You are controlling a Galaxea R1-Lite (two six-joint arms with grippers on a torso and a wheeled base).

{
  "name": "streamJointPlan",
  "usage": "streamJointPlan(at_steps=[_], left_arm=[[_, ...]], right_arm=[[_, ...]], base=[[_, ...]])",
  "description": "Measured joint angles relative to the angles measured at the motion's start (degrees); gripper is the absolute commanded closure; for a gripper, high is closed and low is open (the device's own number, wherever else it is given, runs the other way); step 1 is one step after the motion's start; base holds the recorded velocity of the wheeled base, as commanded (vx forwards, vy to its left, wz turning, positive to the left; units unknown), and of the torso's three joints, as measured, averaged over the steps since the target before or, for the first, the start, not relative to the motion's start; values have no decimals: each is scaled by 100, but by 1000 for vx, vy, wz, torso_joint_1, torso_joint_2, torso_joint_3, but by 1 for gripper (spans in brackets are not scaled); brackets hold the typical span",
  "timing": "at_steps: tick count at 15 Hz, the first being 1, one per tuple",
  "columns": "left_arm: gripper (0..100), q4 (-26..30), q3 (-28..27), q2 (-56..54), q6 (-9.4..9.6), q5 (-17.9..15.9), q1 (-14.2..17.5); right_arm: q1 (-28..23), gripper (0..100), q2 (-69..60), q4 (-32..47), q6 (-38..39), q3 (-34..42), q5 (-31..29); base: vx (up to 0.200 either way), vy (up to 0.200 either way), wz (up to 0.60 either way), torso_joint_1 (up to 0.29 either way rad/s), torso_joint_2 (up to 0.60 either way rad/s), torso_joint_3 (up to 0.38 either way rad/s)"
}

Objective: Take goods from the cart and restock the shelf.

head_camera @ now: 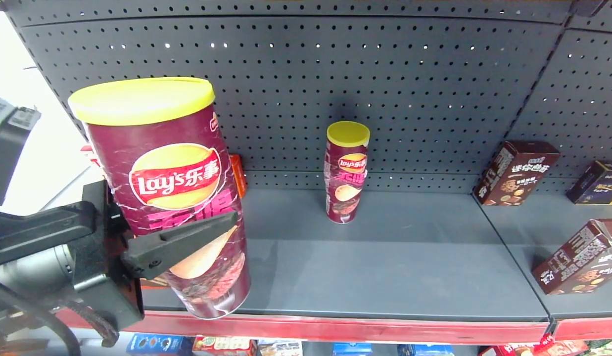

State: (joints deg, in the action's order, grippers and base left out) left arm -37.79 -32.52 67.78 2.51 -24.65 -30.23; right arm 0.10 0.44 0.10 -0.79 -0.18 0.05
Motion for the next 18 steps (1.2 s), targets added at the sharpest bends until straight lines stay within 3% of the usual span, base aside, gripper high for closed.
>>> streamJointPlan(at_steps=[3, 7, 10, 14, 18], left_arm=[[100, -13, -52, 40, -96, -4, 30], [100, -24, -66, 188, -118, -12, 22], [100, -22, -72, 267, -121, -11, 16], [100, -2, -179, 291, -128, -99, 39], [100, -11, -116, 283, -151, -111, 132]], right_arm=[[0, 0, 289, 266, -141, -828, 378], [113, 0, 2035, 547, -389, -2539, 1668], [850, 0, 3515, 215, -489, -3285, 2171], [1829, 0, 5281, -879, -525, -3562, 1938], [2098, 0, 6563, -1441, -530, -3739, 1780]], base=[[0, 0, 0, 0, 0, 0], [0, 0, 0, 0, 0, 0], [0, 0, 0, 0, 0, 0], [0, 0, 0, 0, 0, 0], [0, 0, 0, 0, 0, 0]])
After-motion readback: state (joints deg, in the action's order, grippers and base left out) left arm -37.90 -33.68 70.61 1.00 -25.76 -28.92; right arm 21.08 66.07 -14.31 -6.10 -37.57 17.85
